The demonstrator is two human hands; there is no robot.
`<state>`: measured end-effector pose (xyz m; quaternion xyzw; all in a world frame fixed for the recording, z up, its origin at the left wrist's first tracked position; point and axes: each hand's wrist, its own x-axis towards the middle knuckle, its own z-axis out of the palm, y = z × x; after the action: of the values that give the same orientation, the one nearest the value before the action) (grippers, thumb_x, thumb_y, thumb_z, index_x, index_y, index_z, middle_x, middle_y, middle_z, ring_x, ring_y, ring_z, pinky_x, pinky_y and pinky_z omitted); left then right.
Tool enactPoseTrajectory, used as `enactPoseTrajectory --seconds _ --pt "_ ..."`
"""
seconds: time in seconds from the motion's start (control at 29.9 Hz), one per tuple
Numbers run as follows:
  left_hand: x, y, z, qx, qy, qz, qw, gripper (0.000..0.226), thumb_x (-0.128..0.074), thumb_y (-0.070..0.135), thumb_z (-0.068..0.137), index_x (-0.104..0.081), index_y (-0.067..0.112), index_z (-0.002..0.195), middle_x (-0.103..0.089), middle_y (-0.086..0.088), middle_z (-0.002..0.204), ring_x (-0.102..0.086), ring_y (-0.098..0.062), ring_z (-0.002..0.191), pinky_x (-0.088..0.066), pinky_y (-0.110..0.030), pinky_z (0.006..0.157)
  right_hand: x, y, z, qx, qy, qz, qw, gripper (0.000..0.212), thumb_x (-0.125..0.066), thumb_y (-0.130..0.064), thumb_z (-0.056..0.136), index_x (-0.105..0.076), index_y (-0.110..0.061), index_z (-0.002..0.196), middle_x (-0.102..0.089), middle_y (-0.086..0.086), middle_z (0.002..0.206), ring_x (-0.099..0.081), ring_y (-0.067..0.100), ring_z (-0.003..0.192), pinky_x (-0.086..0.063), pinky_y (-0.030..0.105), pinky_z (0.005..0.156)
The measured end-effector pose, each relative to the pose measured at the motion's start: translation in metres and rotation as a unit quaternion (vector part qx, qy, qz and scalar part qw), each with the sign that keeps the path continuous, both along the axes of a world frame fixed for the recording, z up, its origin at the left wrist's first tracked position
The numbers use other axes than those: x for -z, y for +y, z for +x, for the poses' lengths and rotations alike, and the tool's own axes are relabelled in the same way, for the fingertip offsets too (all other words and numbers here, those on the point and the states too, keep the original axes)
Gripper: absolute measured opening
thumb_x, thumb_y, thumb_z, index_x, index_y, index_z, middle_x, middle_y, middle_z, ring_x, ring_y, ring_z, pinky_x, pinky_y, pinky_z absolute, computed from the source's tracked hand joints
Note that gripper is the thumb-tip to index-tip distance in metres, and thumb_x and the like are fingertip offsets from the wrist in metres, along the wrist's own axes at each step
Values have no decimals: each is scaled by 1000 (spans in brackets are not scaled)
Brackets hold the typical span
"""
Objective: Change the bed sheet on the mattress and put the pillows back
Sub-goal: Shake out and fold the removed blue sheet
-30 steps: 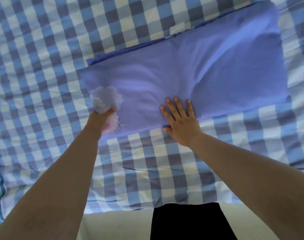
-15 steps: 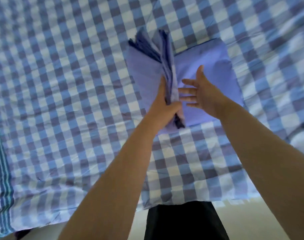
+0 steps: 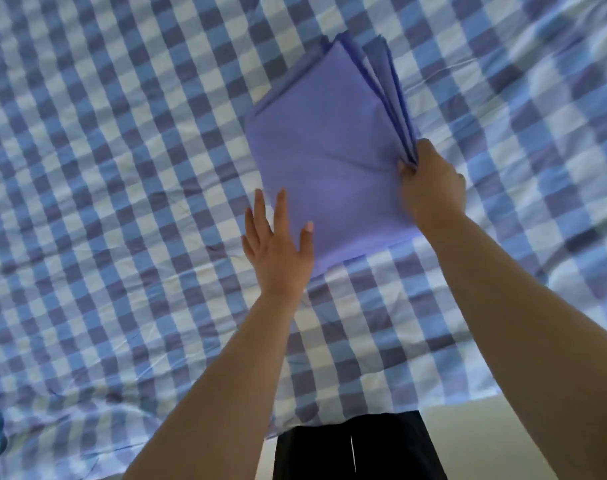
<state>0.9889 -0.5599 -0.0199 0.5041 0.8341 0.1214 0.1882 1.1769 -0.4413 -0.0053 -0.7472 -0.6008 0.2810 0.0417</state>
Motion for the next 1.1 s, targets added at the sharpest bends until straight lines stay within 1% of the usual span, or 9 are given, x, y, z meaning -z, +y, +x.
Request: enactPoseTrajectory --seconds 0.1,0.17,0.33,0.57,0.67,0.7,0.77,0.9,1.1 --pt "21 24 -9 67 -29 -121 990 63 -41 54 94 -13 42 149 6 5 160 -3 -27 147 -19 -54 115 28 7 26 28 -17 -75 997 27 -41 -27 97 -43 -8 116 -59 24 115 -52 41 111 -33 47 98" --pt "35 35 -6 68 -117 -113 984 68 -50 45 94 -15 33 151 6 -4 160 -11 -29 146 -26 -49 114 51 9 32 43 22 -107 993 36 -44 -29 97 -40 -5 123 -49 25 126 -45 42 119 -34 49 100" --pt "45 34 5 -178 -305 -92 931 100 -72 38 81 -4 20 152 -18 -8 156 -30 -22 139 -32 -28 104 68 11 31 92 88 -119 985 78 -56 -50 89 -26 -2 142 -30 21 143 -30 38 133 -26 44 109" --pt "45 -3 -4 -275 -477 -102 828 81 -82 51 58 -56 9 122 -66 -7 119 -67 -20 100 -55 -35 85 63 11 36 96 222 -198 950 88 -70 -50 78 -27 -6 141 -39 8 141 -44 26 127 -39 35 100" --pt "23 -3 -23 -291 -539 -62 788 50 -76 36 78 -61 3 112 -72 -10 95 -69 -23 76 -54 -30 63 46 3 36 182 377 -261 870 107 -85 -61 46 -49 -10 133 -64 3 121 -64 20 106 -52 32 86" --pt "13 -4 -32 -300 -539 -69 784 43 -73 35 82 -62 0 104 -70 -10 78 -63 -22 62 -48 -27 53 39 -3 33 200 403 -292 844 105 -85 -62 41 -55 -10 128 -69 2 112 -67 20 100 -53 31 81" --pt "-2 -14 -51 -315 -514 -108 791 38 -68 39 85 -57 2 81 -53 -6 46 -46 -17 41 -38 -24 45 25 -19 21 206 440 -343 804 73 -77 -52 65 -60 -9 122 -73 3 100 -69 19 91 -54 31 77" --pt "-34 -52 -86 -356 -453 -145 804 37 -65 50 84 -55 15 76 -53 -1 56 -49 -14 53 -38 -24 50 -15 -63 -15 221 475 -372 766 32 -62 -29 87 -64 -9 110 -74 5 91 -70 19 79 -56 31 70" --pt "-87 -154 -127 -451 -424 -111 778 9 -57 18 93 -59 14 100 -55 -4 73 -50 -15 56 -36 -21 48 -100 -138 -95 114 385 -268 876 34 -67 -21 85 -60 -8 115 -67 4 98 -63 23 89 -53 36 79"
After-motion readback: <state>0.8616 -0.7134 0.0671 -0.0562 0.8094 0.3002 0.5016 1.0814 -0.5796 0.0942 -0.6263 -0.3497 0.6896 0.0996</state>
